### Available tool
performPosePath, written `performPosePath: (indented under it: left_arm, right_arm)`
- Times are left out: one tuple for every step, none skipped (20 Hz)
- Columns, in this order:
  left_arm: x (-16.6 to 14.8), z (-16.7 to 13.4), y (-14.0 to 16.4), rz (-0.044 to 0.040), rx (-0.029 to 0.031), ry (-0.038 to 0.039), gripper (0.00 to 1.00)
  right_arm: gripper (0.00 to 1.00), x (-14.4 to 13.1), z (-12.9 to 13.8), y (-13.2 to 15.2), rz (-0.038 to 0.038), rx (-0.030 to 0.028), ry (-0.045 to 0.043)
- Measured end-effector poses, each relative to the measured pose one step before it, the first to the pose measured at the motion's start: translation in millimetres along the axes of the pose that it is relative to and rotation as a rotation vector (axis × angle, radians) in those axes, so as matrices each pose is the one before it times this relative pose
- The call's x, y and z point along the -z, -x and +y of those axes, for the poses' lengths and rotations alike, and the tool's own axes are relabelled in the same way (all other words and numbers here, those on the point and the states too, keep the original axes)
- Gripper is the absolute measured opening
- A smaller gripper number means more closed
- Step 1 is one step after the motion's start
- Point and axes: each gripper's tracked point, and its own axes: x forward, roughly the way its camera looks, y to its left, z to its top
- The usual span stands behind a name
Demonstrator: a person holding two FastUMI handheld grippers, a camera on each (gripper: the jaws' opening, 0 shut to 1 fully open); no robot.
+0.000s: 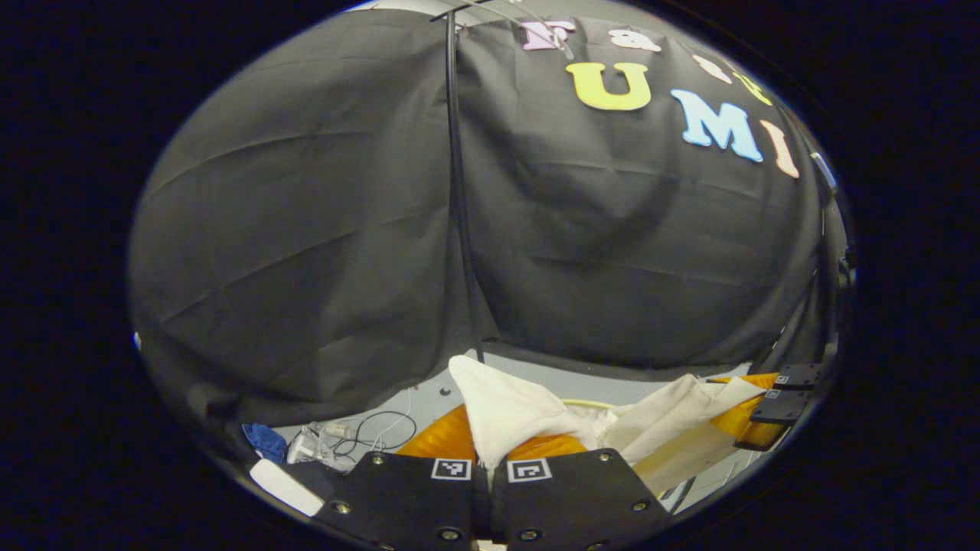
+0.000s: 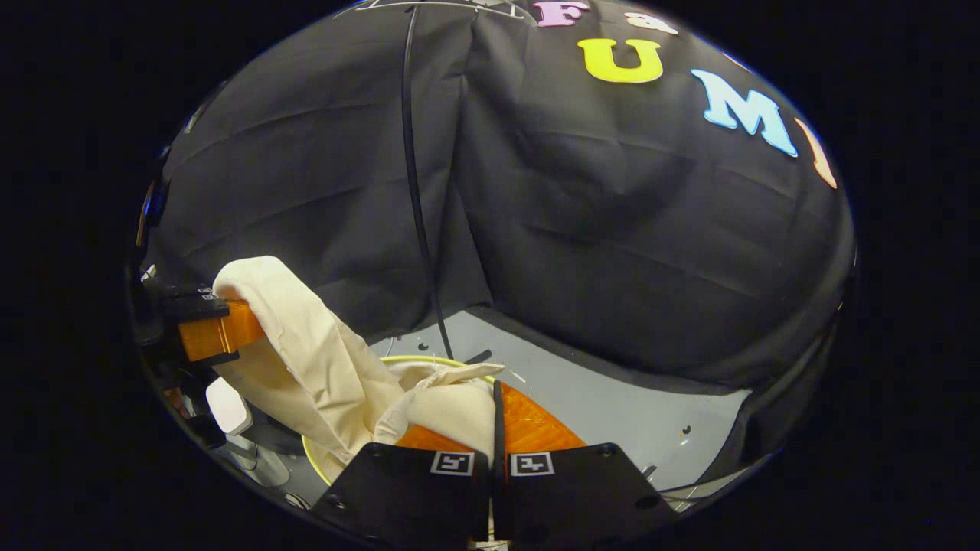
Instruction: Grasp the clothes on the hanger with both hands and then place them into the laundry hamper below.
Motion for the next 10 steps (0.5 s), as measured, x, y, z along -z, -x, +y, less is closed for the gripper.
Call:
performPosePath:
  left_arm:
    - [8.75,-3.36,-7.72,0.02442,-0.00442,-0.00421,0.02]
    - [10.05,-5.52,-1.27,0.02762,-0.00164,-0.00286,0.03]
    - [8.71,-3.4,0.59,0.02679,-0.00154,-0.00427,0.03]
    - [7.11,-4.98,-2.78,0.02841,0.00063,-0.00744,0.03]
    - [6.0,-6.13,-0.45,0.03314,0.00284,-0.00586,0.03]
    - [6.48,-2.14,2.32,0.03834,0.00179,-0.00498,0.03]
    - [5.54,-3.04,-0.68,0.03414,0.01281,0.00411,0.03]
    - [12.26,-7.41,3.33,0.03377,0.01424,0.0098,0.04]
    - [6.09,-6.27,2.28,0.02273,0.01648,0.01357,0.05]
    - [10.34,0.58,3.68,0.01285,0.01795,0.01434,0.09]
  right_arm:
    - [0.04,10.65,1.55,-7.07,0.02227,0.00204,0.0005]
    - [0.03,10.14,2.58,-5.07,0.0201,0.00459,0.00435]
    - [0.03,12.09,4.19,-3.58,0.02699,0.00514,0.0085]
    - [0.05,7.56,1.07,-3.24,0.02578,0.00954,0.00898]
    - [0.05,6.97,1.43,-3.5,0.02364,0.01231,0.01007]
    - [0.05,7.37,0.93,-1.0,0.03612,0.00624,0.00997]
    - [0.05,8.31,2.77,-2.83,0.03487,-0.00487,0.0044]
    - [0.1,5.3,-0.72,2.41,0.0225,0.00565,0.00356]
    - [0.1,3.28,-1.45,4.44,0.00443,0.00122,-0.00238]
    - [0.15,4.01,4.11,5.51,0.00806,-0.00794,-0.00928]
